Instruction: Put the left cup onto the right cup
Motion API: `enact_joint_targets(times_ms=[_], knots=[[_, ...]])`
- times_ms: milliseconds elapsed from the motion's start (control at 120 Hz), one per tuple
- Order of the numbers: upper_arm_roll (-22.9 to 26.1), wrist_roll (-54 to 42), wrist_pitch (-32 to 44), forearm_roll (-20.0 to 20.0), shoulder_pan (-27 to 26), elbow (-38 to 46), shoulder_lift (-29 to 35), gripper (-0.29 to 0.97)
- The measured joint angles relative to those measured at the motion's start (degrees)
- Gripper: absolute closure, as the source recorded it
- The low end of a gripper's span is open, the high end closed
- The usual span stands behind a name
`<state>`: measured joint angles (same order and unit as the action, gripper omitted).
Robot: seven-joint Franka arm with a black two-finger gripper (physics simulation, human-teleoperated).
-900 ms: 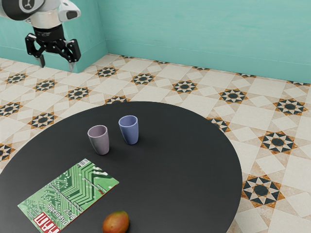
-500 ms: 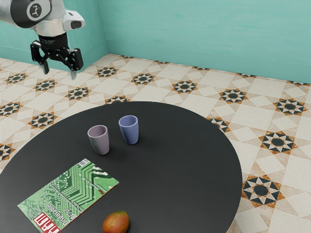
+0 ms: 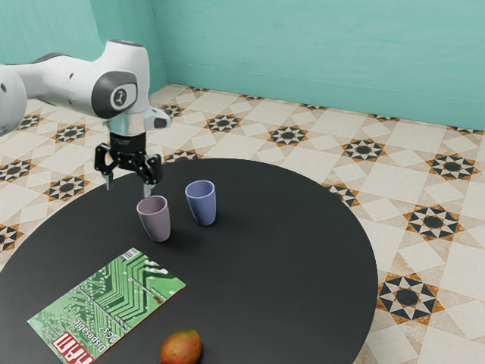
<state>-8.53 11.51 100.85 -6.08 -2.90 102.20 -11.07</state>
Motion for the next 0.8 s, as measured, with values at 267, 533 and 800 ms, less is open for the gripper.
enact_joint_targets(times_ms=[267,533,800], knots=[[0.3,-1.0,8.6,1.7,0.0,-0.1,-6.4,0.0],[0.9,-2.8,15.3,2.3,0.0,-0.7,-10.6,0.0],[0.8,-5.2,19.0,3.1,0.2,-2.0,-13.5,0.0]])
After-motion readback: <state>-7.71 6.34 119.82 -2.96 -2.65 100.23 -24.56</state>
